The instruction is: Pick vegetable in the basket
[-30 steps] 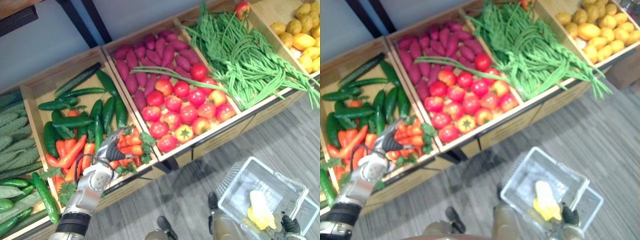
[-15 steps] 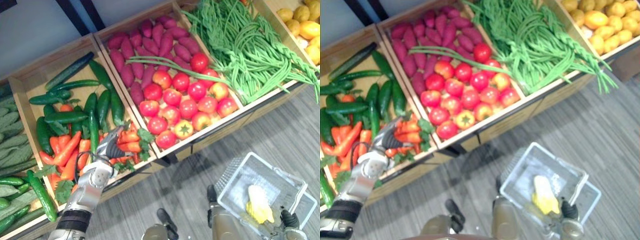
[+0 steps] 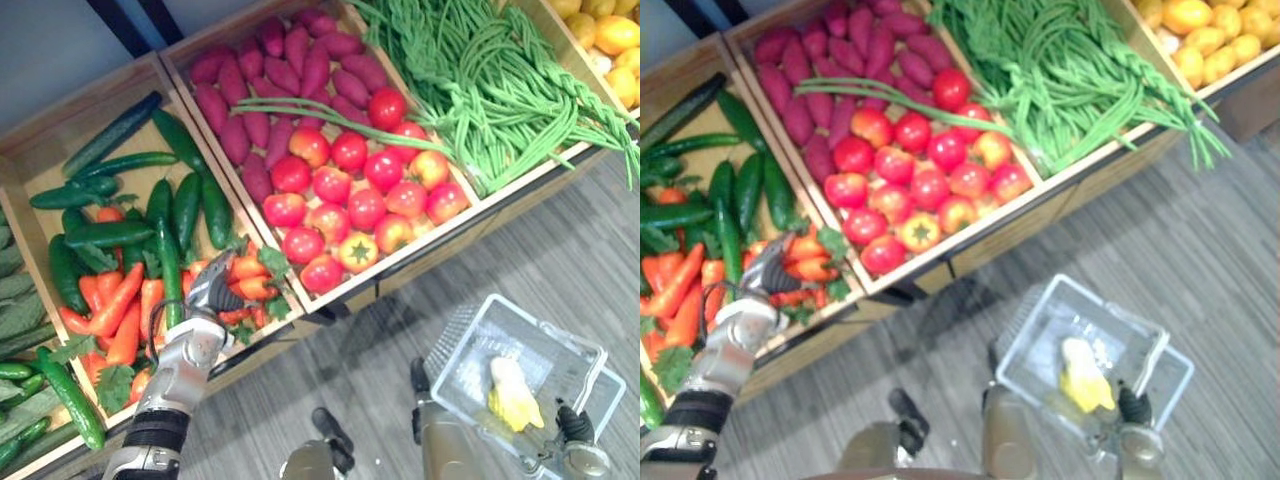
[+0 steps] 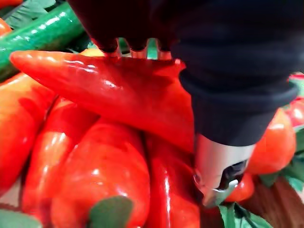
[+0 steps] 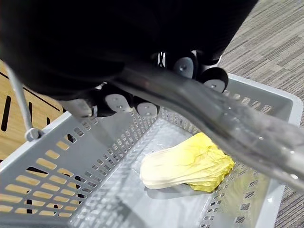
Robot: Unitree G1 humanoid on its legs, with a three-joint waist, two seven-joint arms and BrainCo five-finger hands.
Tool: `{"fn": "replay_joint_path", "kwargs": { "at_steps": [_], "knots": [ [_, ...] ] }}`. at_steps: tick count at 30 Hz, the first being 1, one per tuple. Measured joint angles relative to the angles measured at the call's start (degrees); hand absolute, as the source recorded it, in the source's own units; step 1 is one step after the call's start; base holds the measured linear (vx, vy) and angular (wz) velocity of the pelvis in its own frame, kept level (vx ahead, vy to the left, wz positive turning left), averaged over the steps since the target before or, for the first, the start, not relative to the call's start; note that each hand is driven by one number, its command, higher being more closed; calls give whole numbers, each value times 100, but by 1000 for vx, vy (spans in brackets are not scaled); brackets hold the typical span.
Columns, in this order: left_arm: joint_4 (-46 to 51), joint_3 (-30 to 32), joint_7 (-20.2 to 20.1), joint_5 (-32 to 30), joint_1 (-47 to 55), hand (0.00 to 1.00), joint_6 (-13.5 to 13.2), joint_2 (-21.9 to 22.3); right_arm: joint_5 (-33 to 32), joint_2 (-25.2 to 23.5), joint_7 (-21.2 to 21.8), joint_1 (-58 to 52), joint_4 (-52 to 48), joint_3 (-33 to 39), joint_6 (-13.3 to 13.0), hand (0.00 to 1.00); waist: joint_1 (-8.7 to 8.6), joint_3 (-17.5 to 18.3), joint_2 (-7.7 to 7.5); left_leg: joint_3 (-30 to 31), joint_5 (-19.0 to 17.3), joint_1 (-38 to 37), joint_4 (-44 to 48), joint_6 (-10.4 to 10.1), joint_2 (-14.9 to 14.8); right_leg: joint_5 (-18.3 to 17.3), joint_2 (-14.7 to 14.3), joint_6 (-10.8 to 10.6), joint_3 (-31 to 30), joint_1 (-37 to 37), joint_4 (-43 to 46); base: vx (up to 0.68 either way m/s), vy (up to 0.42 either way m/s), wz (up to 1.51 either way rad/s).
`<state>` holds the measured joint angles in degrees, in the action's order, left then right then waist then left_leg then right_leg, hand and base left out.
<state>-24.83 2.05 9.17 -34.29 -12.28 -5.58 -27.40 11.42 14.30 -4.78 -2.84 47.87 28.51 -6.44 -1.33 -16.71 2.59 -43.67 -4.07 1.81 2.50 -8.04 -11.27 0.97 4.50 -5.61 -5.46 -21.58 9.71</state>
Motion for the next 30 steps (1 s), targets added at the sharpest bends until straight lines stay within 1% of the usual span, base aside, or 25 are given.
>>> {"fn": "replay_joint_path", "kwargs": {
  "at_steps": [1,5,6,13,19,26,30],
  "knots": [
    [-50,95,76,-24,-25,0,6,78,0,0,-2,3,0,-14,1,100,1,-1,-1,-35,-3,-1,3,-5,-4,2,-14,-2,-26,-12,0,22,-4,-13],
    [-90,138,178,-30,-47,0,78,93,0,0,-2,7,-19,-44,2,100,3,-4,-7,-143,-25,-17,52,-35,-33,3,-40,-3,-65,-13,0,-7,-14,-7],
    [-112,138,181,-30,-51,100,80,96,0,0,-3,7,-21,-50,0,100,1,-6,-9,-146,-28,-17,66,-38,-37,5,-41,-5,-70,-12,3,0,0,0],
    [-118,325,223,-56,-167,100,135,153,2,0,-8,8,-27,-101,-3,100,2,-28,-47,-186,-40,-1,88,-29,-42,126,-42,-26,-107,8,-108,-40,-15,-2],
    [-50,318,189,-80,-162,100,198,152,4,-4,-4,5,-22,-103,18,100,0,-46,-79,-137,-45,2,148,-20,-77,171,-35,-27,-64,99,-194,-24,-19,3],
    [416,321,179,-79,-81,100,236,152,181,-24,-4,5,-24,-103,9,100,-1,-53,-90,-24,-43,-27,179,-17,-130,171,-36,-27,57,220,-210,-2,-19,7],
    [499,340,182,-78,-31,100,232,152,218,-37,-3,3,-21,-99,5,100,-2,-48,-90,41,-42,-109,181,-16,-145,170,-29,-27,148,349,-222,-13,-12,8]
  ]
}}
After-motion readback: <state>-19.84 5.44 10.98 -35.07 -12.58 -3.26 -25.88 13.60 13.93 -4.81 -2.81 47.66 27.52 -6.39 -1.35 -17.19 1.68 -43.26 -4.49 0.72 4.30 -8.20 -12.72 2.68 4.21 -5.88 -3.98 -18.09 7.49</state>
